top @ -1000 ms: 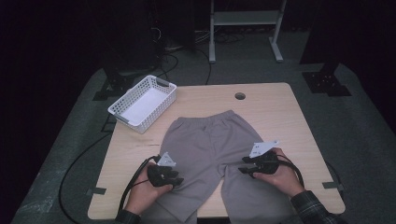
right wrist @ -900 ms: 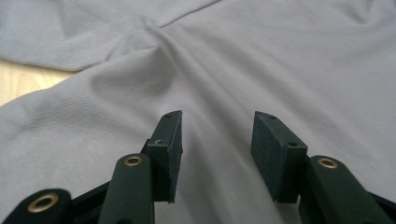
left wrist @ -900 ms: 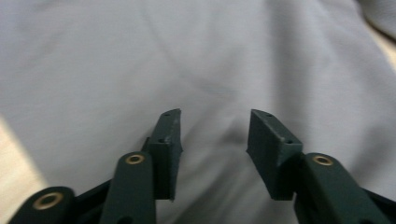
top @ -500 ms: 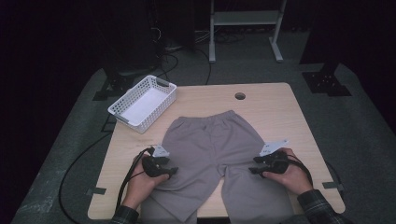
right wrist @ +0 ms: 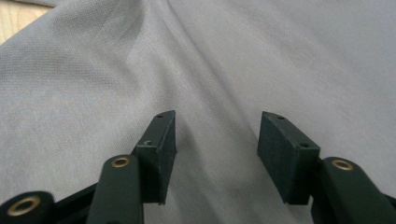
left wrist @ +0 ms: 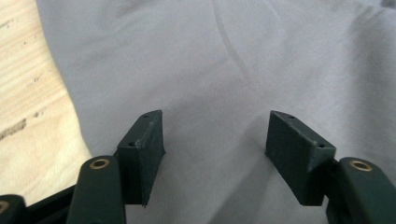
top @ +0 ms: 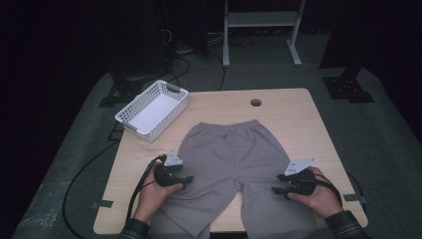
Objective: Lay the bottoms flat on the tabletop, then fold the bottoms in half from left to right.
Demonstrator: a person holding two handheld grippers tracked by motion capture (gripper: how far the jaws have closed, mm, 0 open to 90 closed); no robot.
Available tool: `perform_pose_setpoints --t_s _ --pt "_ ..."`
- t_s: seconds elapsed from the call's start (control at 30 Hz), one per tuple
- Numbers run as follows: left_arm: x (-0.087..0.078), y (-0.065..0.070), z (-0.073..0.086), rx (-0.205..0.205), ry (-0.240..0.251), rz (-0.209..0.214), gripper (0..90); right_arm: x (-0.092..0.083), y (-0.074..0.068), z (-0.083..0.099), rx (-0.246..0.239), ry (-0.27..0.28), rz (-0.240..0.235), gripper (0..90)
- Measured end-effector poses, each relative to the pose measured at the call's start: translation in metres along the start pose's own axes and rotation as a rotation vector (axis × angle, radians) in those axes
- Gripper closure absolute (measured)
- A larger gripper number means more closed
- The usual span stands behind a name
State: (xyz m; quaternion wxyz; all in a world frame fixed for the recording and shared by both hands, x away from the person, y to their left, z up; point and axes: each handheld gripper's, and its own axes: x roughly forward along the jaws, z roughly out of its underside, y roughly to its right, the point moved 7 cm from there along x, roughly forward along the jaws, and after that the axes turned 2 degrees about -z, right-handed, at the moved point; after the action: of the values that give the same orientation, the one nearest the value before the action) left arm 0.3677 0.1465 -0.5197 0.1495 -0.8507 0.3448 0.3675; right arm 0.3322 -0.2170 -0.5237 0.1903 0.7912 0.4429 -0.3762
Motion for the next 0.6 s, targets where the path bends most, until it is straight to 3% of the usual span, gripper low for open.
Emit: perform_pose_setpoints --t_s 0.33,0.6 --pt "-0.035 -0.008 0.019 -0.078 0.042 -0.055 30.2 0.000 0.000 0.001 -0.005 0.006 -0.002 42.8" --pt "-0.031 -0.008 0.033 -0.082 -0.008 -0.086 29.5 0.000 0.000 0.001 -0.007 0.006 -0.001 41.6"
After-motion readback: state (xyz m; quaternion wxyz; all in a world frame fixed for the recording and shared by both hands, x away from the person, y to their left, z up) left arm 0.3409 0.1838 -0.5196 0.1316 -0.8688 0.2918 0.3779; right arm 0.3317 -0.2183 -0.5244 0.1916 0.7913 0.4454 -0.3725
